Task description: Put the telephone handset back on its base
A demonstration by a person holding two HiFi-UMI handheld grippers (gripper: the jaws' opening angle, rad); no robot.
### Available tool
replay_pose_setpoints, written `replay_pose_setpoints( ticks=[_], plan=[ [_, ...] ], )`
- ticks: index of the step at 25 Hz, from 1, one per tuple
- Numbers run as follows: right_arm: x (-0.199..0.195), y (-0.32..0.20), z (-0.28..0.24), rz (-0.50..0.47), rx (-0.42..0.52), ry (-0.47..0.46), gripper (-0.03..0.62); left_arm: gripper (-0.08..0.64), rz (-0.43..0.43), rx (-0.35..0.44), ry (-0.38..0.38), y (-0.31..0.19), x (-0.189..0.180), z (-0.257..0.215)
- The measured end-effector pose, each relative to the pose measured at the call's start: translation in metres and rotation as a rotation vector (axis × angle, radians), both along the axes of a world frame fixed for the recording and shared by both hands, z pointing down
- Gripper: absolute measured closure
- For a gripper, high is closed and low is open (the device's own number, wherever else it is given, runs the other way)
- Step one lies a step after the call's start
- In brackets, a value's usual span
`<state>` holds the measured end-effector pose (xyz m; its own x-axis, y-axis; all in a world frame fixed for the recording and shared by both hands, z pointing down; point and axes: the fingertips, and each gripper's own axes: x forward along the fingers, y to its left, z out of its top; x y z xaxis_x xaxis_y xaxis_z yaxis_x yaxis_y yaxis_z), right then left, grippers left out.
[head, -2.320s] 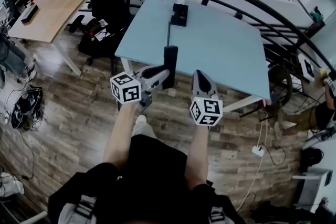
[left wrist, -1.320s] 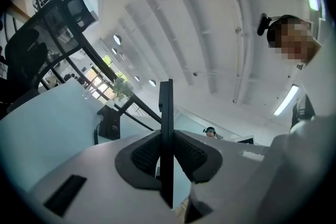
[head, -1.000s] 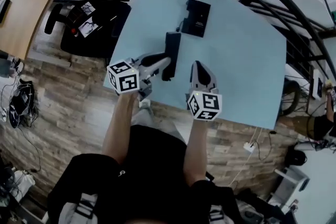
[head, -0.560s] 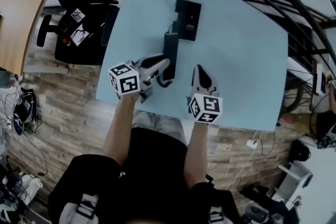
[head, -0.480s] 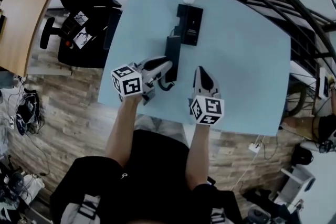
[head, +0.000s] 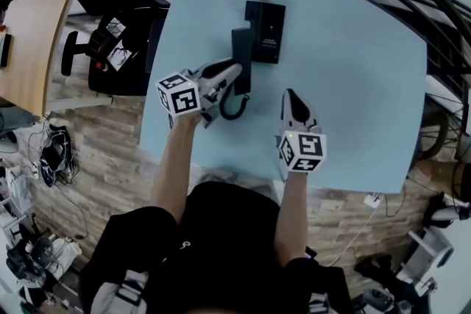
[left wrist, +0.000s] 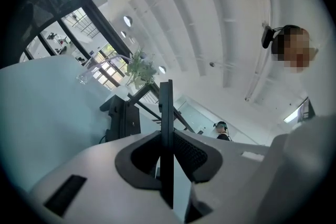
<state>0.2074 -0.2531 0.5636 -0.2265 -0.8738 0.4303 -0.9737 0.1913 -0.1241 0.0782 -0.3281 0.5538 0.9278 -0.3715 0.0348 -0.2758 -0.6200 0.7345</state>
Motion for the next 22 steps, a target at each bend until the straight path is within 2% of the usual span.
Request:
replay_pose_setpoints(
  ticks=[6, 15, 19, 22],
  plan=[
    [0.02, -0.022, 0.006, -0.005, -0.015, -0.002, 0.604, 0.491, 0.01, -0.014, 0.03, -0.04, 0.019, 0.01],
    [0.039, -0.05, 0.009, -0.025, -0.031, 0.024, 0.604, 0.491, 0.029, -0.036, 0.022, -0.087, 0.032, 0.034],
    [0.04, -0.056, 0.016, -0.042, -0.041, 0.024, 0.604, 0.491, 0.032, -0.051, 0.042, -0.098, 0.033, 0.041],
    [0.04, -0.064, 0.017, -0.051, -0.041, 0.025, 0.604, 0.491, 0.065, -0.053, 0.031, -0.103, 0.035, 0.048]
  ],
)
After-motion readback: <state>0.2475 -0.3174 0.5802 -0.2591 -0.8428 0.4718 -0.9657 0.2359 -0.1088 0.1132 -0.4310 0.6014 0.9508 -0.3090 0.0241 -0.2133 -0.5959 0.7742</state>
